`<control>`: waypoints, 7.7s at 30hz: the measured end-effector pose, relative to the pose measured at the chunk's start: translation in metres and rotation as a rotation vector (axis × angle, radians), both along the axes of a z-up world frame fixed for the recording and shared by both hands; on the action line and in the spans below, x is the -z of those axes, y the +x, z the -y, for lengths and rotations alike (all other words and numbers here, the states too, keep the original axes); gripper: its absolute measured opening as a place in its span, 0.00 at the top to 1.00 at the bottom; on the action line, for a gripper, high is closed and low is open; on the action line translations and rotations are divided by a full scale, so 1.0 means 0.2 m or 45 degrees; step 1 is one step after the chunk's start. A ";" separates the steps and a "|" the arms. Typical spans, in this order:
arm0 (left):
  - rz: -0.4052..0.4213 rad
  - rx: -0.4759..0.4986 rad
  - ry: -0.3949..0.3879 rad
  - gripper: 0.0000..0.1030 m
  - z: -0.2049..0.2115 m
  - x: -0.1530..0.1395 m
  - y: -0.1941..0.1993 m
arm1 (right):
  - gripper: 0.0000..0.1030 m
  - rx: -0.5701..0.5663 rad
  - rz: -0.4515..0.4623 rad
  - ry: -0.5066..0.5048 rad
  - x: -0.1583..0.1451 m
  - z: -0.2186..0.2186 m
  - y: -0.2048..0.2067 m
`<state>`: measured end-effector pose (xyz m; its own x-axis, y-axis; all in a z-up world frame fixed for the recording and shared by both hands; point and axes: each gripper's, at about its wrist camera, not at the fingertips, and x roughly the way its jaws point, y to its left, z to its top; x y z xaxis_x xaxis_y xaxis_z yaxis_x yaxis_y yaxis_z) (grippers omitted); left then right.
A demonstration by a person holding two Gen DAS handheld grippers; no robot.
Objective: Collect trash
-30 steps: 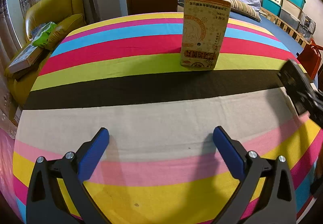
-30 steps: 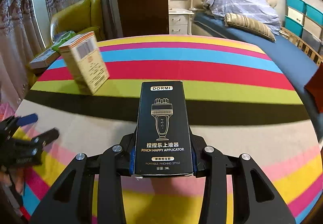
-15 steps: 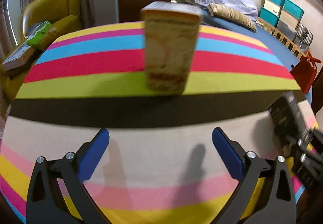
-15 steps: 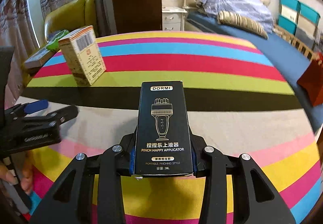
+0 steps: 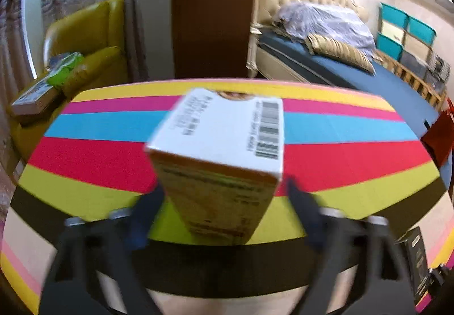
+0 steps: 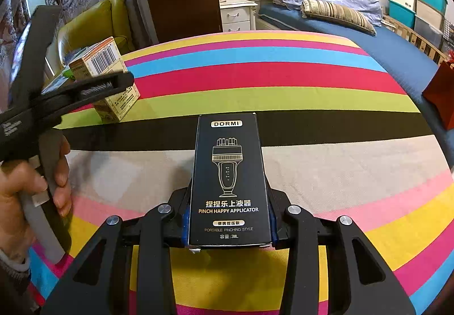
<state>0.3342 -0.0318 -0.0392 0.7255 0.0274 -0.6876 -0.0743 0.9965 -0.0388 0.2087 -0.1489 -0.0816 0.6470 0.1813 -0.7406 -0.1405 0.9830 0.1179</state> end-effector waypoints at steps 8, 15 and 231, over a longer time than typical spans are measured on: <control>-0.008 0.079 0.044 0.48 0.04 0.01 -0.11 | 0.63 0.001 0.000 -0.009 0.00 0.00 0.00; -0.006 0.133 0.072 0.48 0.01 0.03 -0.40 | 0.63 0.002 0.001 -0.025 0.00 -0.01 0.01; 0.337 -0.600 0.221 0.04 -1.53 -0.19 -2.53 | 0.18 -1.180 0.464 0.140 -0.39 -1.63 -1.08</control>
<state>-0.1722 0.2737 -0.0020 0.7546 0.4861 -0.4408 -0.5225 0.8515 0.0446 -0.0081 0.1770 -0.0027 0.3999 0.7843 -0.4743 -0.8911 0.4537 -0.0011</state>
